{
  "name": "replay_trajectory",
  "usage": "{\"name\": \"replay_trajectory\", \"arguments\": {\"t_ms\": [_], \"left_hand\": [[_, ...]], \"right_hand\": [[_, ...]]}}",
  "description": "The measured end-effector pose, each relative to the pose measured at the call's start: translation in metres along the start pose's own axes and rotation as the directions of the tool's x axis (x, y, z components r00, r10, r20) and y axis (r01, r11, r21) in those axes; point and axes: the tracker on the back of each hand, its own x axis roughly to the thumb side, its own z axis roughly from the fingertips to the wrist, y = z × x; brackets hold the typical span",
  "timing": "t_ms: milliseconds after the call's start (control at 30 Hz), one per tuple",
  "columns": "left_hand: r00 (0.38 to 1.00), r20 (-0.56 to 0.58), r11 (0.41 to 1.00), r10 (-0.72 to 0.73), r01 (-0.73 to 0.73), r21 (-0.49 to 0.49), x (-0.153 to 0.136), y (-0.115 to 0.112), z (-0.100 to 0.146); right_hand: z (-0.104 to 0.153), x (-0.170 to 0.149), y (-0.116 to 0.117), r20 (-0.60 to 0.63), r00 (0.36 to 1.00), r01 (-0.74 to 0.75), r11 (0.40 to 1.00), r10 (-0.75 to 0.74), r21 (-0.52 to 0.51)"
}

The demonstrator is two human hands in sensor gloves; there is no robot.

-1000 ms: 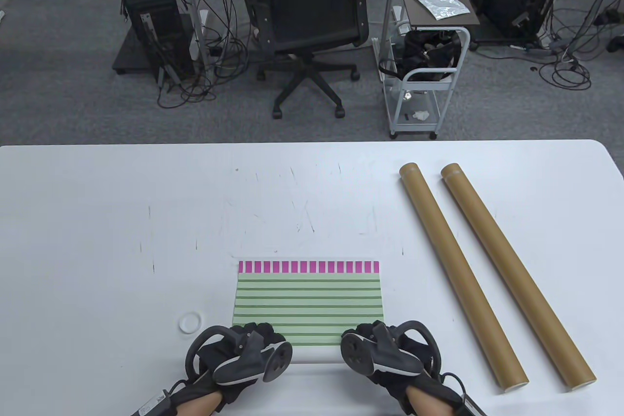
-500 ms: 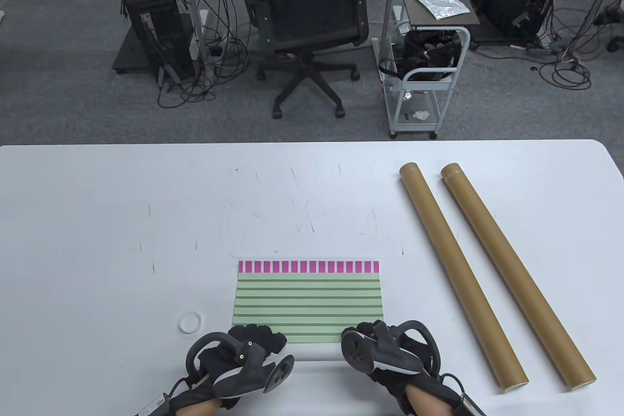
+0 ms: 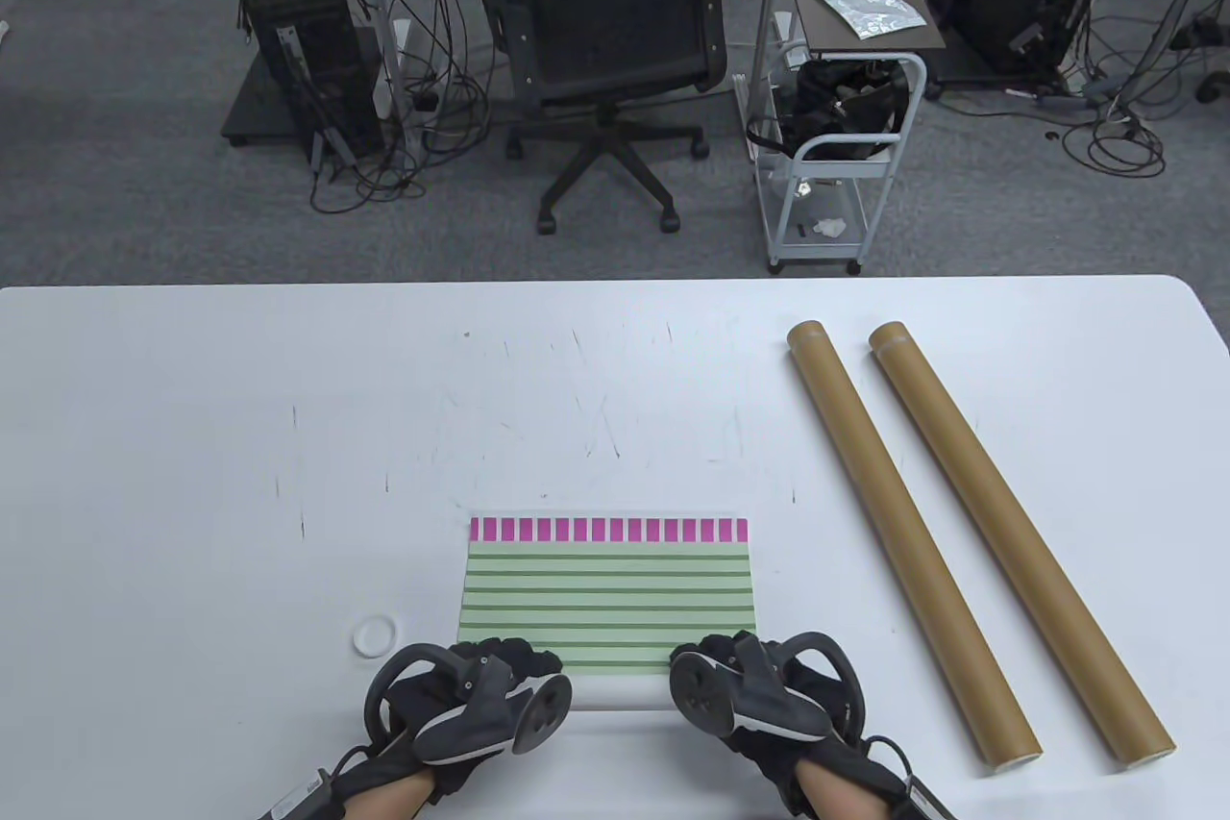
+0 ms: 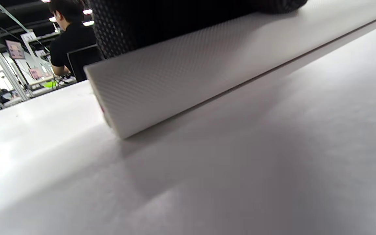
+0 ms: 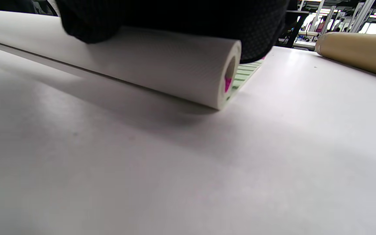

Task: Roll up mouse pads and store in mailing tubes

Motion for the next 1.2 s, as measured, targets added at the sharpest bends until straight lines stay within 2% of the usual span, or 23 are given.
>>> {"name": "replay_trajectory", "arguments": {"t_ms": [200, 300, 433, 567, 700, 867, 967, 1067, 1133, 1200], "left_hand": [[1.000, 0.015, 1.000, 0.011, -0.011, -0.013, -0.002, -0.001, 0.000], [0.998, 0.057, 0.996, 0.023, -0.018, -0.083, -0.006, -0.002, -0.001], [0.999, 0.035, 0.997, -0.008, 0.010, -0.071, -0.005, -0.003, -0.003], [0.997, 0.013, 0.992, 0.072, -0.070, -0.101, -0.010, -0.006, -0.006], [0.999, 0.008, 0.995, 0.034, -0.033, -0.092, -0.009, -0.006, -0.007], [0.996, -0.002, 0.989, 0.094, -0.093, -0.111, -0.014, -0.007, -0.008], [0.998, -0.006, 0.995, 0.061, -0.061, -0.082, -0.011, -0.001, -0.005], [0.998, -0.001, 0.998, -0.059, 0.059, -0.012, -0.006, -0.001, -0.001], [0.999, -0.008, 0.999, -0.049, 0.049, 0.007, -0.007, -0.002, -0.001], [1.000, -0.016, 1.000, -0.001, 0.001, -0.020, -0.009, -0.003, -0.003]], "right_hand": [[0.001, 0.005, 0.000, -0.001, 1.000, -0.031, 1.000, 0.031, 0.002], [0.002, 0.006, 0.001, -0.004, 0.999, -0.054, 0.999, 0.054, -0.006], [0.001, 0.007, 0.003, -0.013, 0.998, -0.060, 0.998, 0.060, 0.004], [0.002, 0.003, 0.000, -0.048, 0.997, -0.052, 0.999, 0.052, 0.000], [0.004, -0.001, -0.003, -0.061, 0.997, -0.045, 0.998, 0.043, -0.038], [0.001, 0.000, -0.001, -0.064, 0.997, -0.051, 0.998, 0.049, -0.032], [0.000, 0.001, -0.001, -0.067, 0.997, -0.052, 0.998, 0.050, -0.023], [-0.003, 0.002, 0.000, -0.072, 0.996, -0.054, 0.999, 0.054, -0.005], [-0.003, 0.002, 0.001, -0.069, 0.996, -0.055, 0.998, 0.055, -0.003], [-0.002, 0.002, 0.001, -0.067, 0.996, -0.062, 0.998, 0.062, -0.006]]}}
